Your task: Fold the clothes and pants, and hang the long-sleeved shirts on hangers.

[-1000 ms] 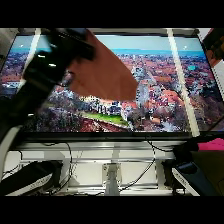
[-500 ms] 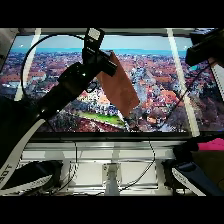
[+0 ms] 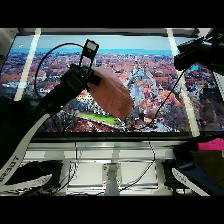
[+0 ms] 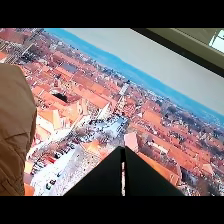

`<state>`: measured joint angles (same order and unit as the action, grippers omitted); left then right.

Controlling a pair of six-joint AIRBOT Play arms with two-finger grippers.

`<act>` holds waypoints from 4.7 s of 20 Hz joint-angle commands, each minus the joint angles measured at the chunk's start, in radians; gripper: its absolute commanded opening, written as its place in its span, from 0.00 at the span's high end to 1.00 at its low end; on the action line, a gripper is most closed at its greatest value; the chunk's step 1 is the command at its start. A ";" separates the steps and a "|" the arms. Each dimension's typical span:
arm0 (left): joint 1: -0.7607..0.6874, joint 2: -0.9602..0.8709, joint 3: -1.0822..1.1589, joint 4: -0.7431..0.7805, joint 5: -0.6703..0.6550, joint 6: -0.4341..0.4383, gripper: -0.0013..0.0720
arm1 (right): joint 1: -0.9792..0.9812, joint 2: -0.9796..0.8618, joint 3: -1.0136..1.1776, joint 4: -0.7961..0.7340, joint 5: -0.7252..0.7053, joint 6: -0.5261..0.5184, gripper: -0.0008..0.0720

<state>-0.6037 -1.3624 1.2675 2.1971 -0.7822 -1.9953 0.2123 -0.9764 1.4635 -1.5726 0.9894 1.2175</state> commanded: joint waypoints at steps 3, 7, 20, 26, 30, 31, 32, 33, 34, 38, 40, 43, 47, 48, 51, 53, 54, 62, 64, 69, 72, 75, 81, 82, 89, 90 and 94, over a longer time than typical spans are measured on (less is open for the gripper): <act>0.021 -0.033 -0.008 0.001 -0.333 0.043 0.96 | -0.001 -0.030 -0.059 0.003 0.027 0.000 0.98; 0.021 -0.032 -0.032 -0.048 -0.445 0.216 0.96 | 0.000 -0.070 -0.222 0.082 -0.082 0.001 0.98; 0.014 -0.029 -0.138 -0.025 -0.537 0.207 0.01 | 0.000 -0.135 -0.354 0.271 -0.334 0.052 0.52; -0.061 0.066 -0.101 -0.028 -0.292 0.196 0.03 | -0.016 -0.302 -0.354 0.480 -0.329 0.054 0.51; -0.061 0.169 -0.050 -0.028 -0.083 -0.005 0.03 | -0.122 -0.388 -0.354 0.623 -0.243 0.021 0.51; -0.053 0.188 -0.050 -0.028 -0.066 -0.025 0.03 | -0.153 -0.401 -0.354 0.638 -0.225 -0.008 0.51; -0.047 0.204 -0.050 -0.028 -0.066 -0.025 0.03 | -0.186 -0.412 -0.354 0.658 -0.214 -0.035 0.51; -0.039 0.214 -0.050 -0.028 -0.066 -0.025 0.03 | -0.212 -0.422 -0.354 0.670 -0.215 -0.051 0.52; -0.034 0.218 -0.050 -0.028 -0.066 -0.034 0.03 | -0.236 -0.435 -0.353 0.675 -0.215 -0.057 0.53; -0.030 0.217 -0.050 -0.029 -0.066 -0.163 0.03 | -0.275 -0.525 -0.353 0.773 -0.155 -0.057 0.51; -0.030 0.217 -0.050 -0.029 -0.066 -0.179 0.03 | -0.274 -0.581 -0.352 0.924 -0.104 -0.086 0.51; -0.030 0.217 -0.050 -0.029 -0.066 -0.179 0.03 | -0.274 -0.650 -0.352 1.213 -0.024 -0.189 0.41; -0.030 0.217 -0.050 -0.029 -0.066 -0.179 0.03 | -0.265 -0.753 -0.323 1.270 0.053 -0.189 0.36; -0.030 0.217 -0.050 -0.029 -0.066 -0.179 0.03 | -0.257 -0.777 -0.311 1.269 0.054 -0.190 0.36; -0.030 0.217 -0.050 -0.029 -0.065 -0.179 0.03 | -0.228 -0.842 -0.254 1.246 0.055 -0.187 0.37; -0.030 0.217 -0.050 -0.029 -0.066 -0.179 0.03 | -0.212 -0.884 -0.203 1.191 0.077 -0.160 0.37; -0.030 0.217 -0.050 -0.029 -0.066 -0.179 0.03 | -0.205 -0.897 -0.185 1.156 0.076 -0.144 0.37; -0.030 0.217 -0.050 -0.033 -0.066 -0.179 0.03 | -0.191 -0.916 -0.155 1.026 0.091 -0.093 0.37; -0.031 0.217 -0.050 -0.033 -0.066 -0.179 0.03 | -0.184 -0.916 -0.155 1.029 0.069 -0.093 0.37; -0.030 0.217 -0.050 -0.033 -0.066 -0.179 0.03 | -0.176 -0.946 -0.154 1.093 0.065 -0.094 0.37; -0.030 0.217 -0.050 -0.032 -0.065 -0.179 0.03 | -0.153 -0.949 -0.149 1.099 0.065 -0.126 0.37; -0.030 0.217 -0.050 -0.032 -0.065 -0.179 0.03 | -0.112 -0.949 -0.149 1.103 0.065 -0.140 0.37; -0.030 0.217 -0.050 -0.032 -0.066 -0.179 0.03 | -0.054 -0.949 -0.029 1.094 0.047 -0.231 0.58; -0.030 0.217 -0.050 -0.032 -0.065 -0.179 0.03 | -0.053 -0.949 0.006 1.094 0.057 -0.246 0.72; -0.030 0.217 -0.050 -0.024 -0.063 -0.177 0.03 | -0.066 -0.900 0.263 1.017 0.108 -0.295 0.98; -0.030 0.217 -0.050 -0.024 -0.062 -0.178 0.03 | -0.071 -0.885 0.304 0.982 0.105 -0.294 0.98; -0.030 0.220 -0.049 0.019 -0.005 -0.174 0.03 | -0.094 -0.811 0.472 0.761 0.068 -0.241 0.98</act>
<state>-0.6342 -1.1450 1.2167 2.1780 -0.8314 -2.1735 0.1326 -1.8351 1.8225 -0.6514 1.0859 0.9409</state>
